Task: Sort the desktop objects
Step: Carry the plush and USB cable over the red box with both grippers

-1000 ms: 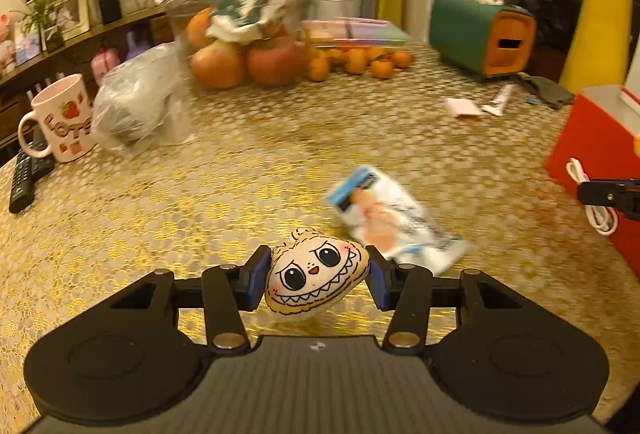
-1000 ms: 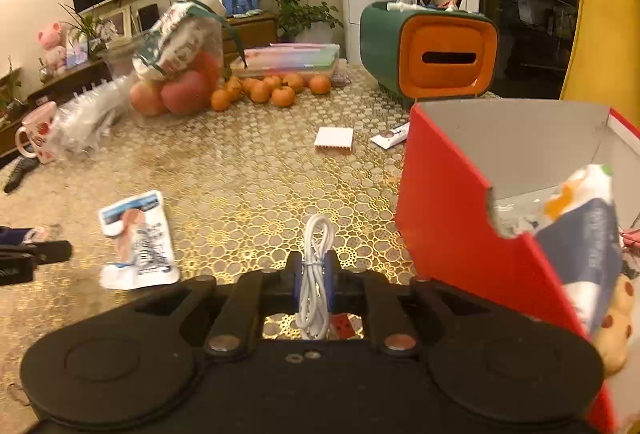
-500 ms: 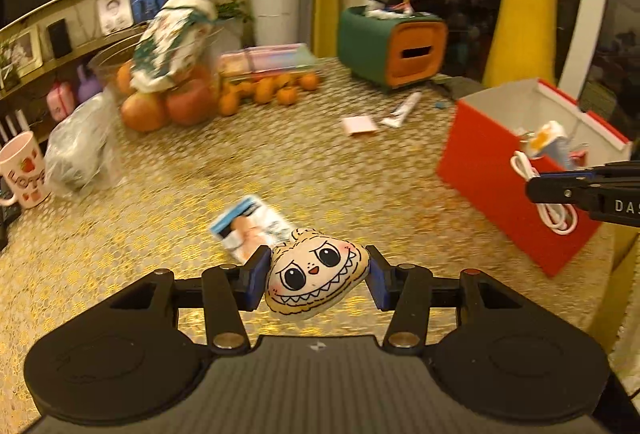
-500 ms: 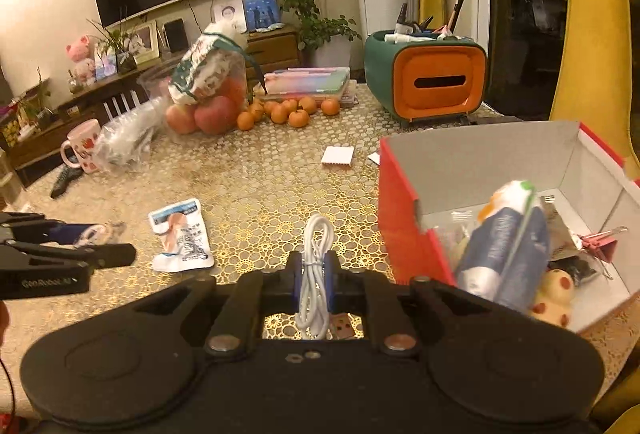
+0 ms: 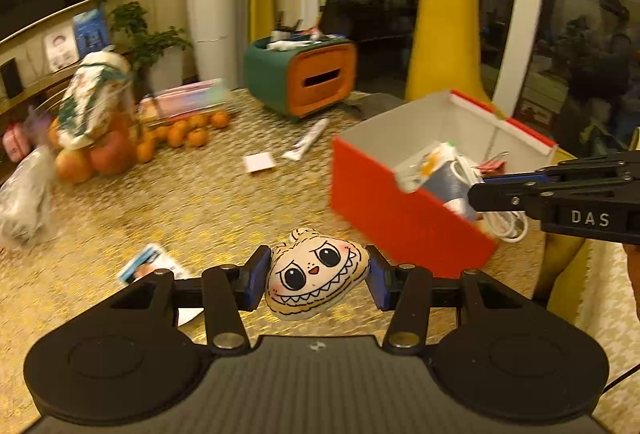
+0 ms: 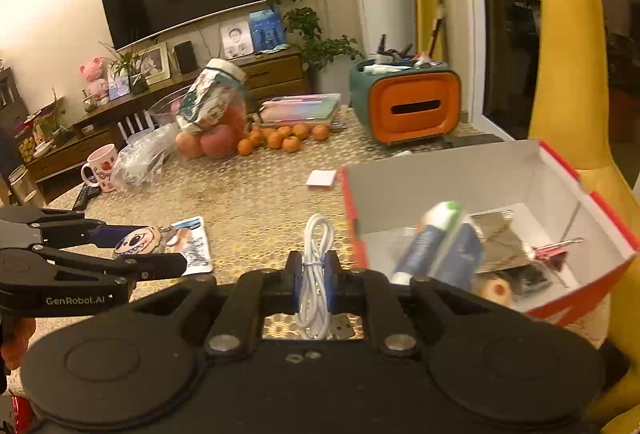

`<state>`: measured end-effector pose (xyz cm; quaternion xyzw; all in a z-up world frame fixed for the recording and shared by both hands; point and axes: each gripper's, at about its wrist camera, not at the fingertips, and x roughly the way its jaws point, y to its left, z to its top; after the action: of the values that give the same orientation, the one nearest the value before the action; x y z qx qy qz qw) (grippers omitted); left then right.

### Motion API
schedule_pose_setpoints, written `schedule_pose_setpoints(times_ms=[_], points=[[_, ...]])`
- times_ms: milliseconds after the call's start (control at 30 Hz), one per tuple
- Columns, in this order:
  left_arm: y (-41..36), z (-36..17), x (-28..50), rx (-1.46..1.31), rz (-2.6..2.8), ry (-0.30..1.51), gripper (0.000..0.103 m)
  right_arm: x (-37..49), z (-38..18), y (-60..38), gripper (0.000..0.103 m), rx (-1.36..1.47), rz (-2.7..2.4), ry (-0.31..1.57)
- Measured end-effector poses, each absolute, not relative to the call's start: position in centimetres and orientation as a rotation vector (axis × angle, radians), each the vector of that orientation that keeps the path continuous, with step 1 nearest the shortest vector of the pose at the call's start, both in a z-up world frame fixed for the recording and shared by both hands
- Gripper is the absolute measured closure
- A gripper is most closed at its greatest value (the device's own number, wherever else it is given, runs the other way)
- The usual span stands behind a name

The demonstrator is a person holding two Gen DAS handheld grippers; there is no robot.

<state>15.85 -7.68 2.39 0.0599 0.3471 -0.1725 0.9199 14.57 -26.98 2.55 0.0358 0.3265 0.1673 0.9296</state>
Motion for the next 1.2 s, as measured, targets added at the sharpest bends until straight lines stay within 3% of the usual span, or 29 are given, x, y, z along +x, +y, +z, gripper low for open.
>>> schedule_pose_setpoints(times_ms=[533,1200], points=[[-18.1,3.2,18.0,0.187,-0.484,0.695,0.054,15.7,2.7,-35.4,0.092,0.096,0.226,0.650],[-26.6,0.5,23.9,0.241,-0.579,0.781,0.054,21.1,0.1,-40.7,0.092,0.110,0.099,0.705]])
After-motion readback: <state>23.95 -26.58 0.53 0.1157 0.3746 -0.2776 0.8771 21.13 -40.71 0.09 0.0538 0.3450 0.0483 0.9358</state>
